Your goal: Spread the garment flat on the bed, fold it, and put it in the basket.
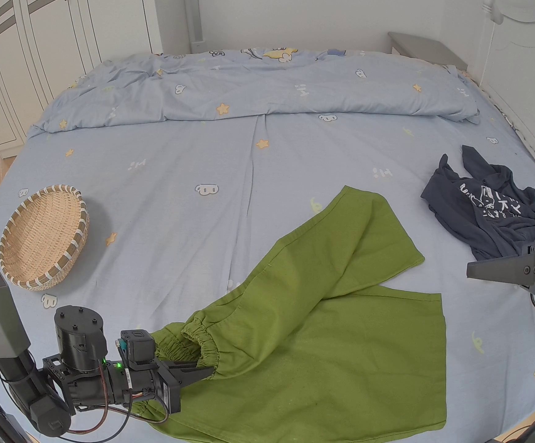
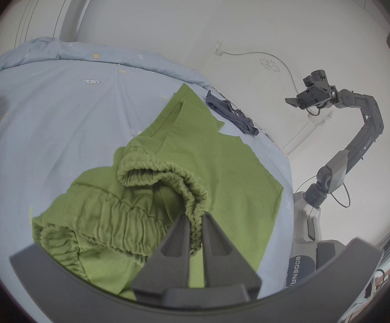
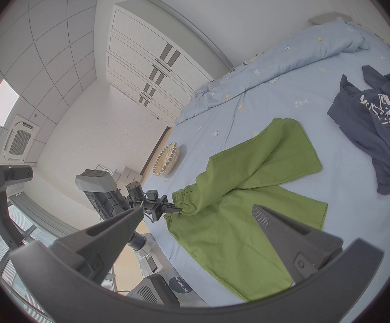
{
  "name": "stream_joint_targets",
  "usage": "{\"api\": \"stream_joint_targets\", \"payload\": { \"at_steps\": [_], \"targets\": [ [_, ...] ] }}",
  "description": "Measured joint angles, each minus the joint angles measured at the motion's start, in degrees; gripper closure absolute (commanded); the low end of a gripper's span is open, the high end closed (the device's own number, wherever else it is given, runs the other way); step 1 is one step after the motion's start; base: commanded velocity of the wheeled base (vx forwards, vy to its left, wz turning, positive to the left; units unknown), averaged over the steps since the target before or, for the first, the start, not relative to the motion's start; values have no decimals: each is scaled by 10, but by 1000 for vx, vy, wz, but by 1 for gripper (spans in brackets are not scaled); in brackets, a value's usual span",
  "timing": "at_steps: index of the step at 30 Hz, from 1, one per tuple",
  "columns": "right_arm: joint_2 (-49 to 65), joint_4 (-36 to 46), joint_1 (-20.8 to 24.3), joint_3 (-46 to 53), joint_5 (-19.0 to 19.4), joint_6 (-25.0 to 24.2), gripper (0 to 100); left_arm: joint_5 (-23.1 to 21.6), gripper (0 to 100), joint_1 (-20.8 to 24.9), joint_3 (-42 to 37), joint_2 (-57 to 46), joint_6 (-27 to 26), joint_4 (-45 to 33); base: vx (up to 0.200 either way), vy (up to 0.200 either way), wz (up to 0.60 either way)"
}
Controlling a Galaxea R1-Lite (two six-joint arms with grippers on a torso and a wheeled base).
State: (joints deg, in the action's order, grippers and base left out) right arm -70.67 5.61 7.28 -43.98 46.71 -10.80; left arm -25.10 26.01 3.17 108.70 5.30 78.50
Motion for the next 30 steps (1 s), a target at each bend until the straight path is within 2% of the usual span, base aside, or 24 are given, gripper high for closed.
{"api": "stream_joint_targets", "payload": {
  "at_steps": [2,3,7,14,25,30],
  "targets": [
    [0,0,1,0,0,0,0,12,100,0,-7,12,0,17,0,0,0],
    [0,0,1,0,0,0,0,21,0,1,-10,20,0,27,0,0,0],
    [0,0,2,0,0,0,0,44,0,1,-17,41,9,63,0,0,0],
    [0,0,2,0,0,0,0,58,0,15,-21,45,108,88,0,0,0],
    [0,0,6,0,0,0,0,78,0,31,-22,-84,209,-18,0,0,0],
    [0,0,10,0,0,0,0,79,0,29,-22,-122,247,-28,0,0,0]
  ]
}}
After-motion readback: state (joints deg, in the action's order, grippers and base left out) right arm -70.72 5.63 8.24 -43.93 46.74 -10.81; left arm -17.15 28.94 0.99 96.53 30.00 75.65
